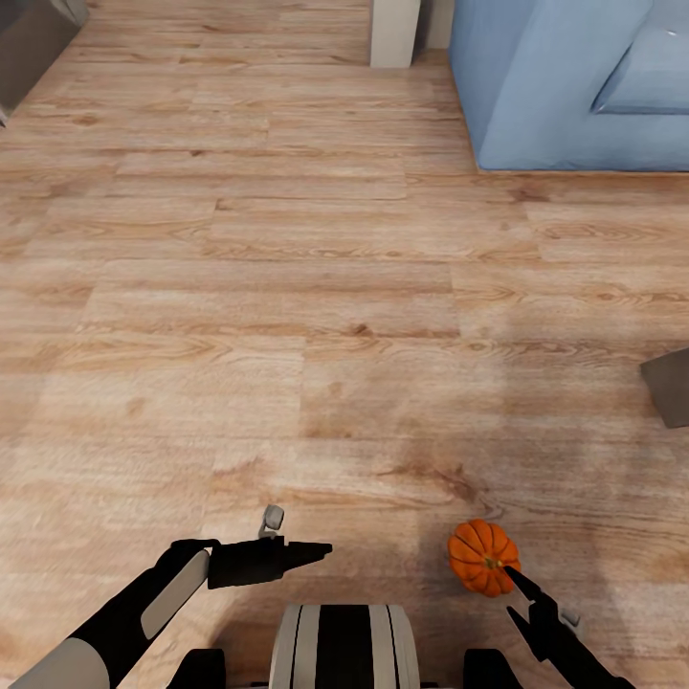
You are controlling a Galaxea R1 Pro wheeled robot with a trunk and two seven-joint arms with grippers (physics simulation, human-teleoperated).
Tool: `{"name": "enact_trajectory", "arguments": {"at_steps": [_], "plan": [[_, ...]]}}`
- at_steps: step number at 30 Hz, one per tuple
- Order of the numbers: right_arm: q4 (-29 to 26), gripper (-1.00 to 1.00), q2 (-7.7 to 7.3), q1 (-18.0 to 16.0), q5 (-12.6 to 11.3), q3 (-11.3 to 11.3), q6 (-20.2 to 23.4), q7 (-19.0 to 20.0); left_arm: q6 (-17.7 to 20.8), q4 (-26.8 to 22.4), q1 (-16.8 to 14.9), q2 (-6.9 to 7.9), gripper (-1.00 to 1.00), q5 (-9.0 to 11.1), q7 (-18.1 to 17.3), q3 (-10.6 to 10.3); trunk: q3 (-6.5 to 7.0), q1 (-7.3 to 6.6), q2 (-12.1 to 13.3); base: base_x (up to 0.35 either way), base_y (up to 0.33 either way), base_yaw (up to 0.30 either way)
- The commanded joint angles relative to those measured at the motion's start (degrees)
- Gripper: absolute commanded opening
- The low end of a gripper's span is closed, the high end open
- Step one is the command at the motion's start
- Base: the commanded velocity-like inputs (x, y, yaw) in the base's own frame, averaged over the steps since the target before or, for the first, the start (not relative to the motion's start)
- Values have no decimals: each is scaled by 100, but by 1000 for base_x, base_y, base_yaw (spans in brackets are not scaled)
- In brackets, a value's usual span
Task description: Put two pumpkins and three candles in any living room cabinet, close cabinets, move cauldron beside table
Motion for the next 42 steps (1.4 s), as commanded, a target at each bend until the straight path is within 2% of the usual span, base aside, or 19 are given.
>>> {"name": "enact_trajectory", "arguments": {"at_steps": [1, 7, 15, 27, 42], "plan": [[5, 100, 0, -2, -36, 5, 44, 3, 39, 1, -4, 5, 100, 48, 9, -19, -3, -1, -1, 5, 0, 0], [8, 100, 2, -2, -34, 23, 44, -40, 39, 6, -4, 4, 100, 47, 12, -19, -3, -1, -1, 1, 0, 0], [13, 100, 3, -2, -34, 30, 44, -302, 39, 7, -4, -1, 100, 46, 13, -19, -3, -1, -1, 0, 0, 0], [25, 100, 10, -2, -28, 148, 44, -326, 39, 8, -4, -2, 100, 47, 15, -19, -3, -1, -1, 0, 4, 0], [25, 100, 11, -2, -25, 153, 44, -335, 39, 15, -4, -3, 100, 46, 27, -19, -3, -1, -1, 0, 20, 0]]}}
